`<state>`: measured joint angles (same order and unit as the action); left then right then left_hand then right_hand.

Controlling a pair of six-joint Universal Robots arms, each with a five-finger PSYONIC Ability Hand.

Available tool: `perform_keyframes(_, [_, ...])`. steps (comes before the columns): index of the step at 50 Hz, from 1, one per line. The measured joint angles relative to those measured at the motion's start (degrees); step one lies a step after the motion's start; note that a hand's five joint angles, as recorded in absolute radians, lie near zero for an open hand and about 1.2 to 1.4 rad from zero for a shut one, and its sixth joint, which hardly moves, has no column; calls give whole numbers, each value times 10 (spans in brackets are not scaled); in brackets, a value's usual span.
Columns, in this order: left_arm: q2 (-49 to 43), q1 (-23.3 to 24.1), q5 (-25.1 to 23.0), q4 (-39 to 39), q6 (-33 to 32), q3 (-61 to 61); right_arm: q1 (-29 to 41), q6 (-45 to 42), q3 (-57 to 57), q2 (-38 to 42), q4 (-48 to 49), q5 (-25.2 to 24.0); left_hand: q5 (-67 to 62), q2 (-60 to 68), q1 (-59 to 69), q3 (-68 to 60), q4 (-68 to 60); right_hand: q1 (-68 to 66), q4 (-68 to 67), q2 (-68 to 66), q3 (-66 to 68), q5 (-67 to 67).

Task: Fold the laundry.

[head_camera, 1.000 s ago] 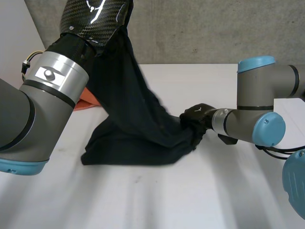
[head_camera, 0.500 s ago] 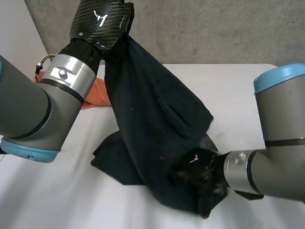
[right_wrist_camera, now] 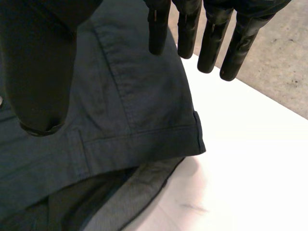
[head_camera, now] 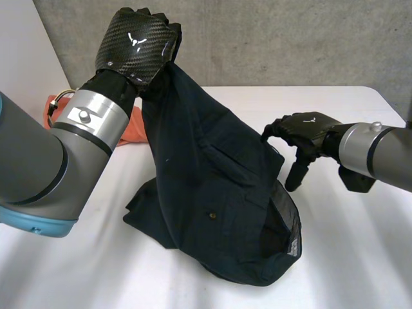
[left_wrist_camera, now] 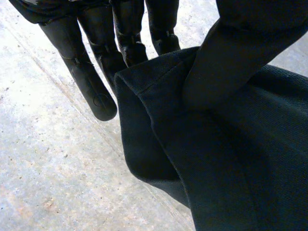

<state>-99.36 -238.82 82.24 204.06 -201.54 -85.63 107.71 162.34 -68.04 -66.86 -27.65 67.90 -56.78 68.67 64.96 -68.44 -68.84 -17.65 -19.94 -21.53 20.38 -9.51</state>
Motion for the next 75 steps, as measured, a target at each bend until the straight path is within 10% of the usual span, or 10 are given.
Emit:
perform_keyframes(26, [51, 4, -2, 1, 1, -85, 84, 215, 32, 156, 163, 50, 0, 0, 0, 0, 0, 23, 33, 45, -51, 35])
perform_keyframes(40, [48, 1, -3, 1, 4, -92, 127, 199, 132, 268, 164, 113, 0, 0, 0, 0, 0, -26, -33, -10, 26, -27])
perform_keyframes(48, [44, -4, -4, 4, 5, -92, 127, 157, 162, 295, 162, 133, 0, 0, 0, 0, 0, -374, -456, -452, 456, -410])
perform_keyframes(75, [-147, -48, 18, 76, 0, 246, 92, -32, 439, 186, 192, 188, 0, 1, 0, -1, 0, -395, -480, -453, 467, -459])
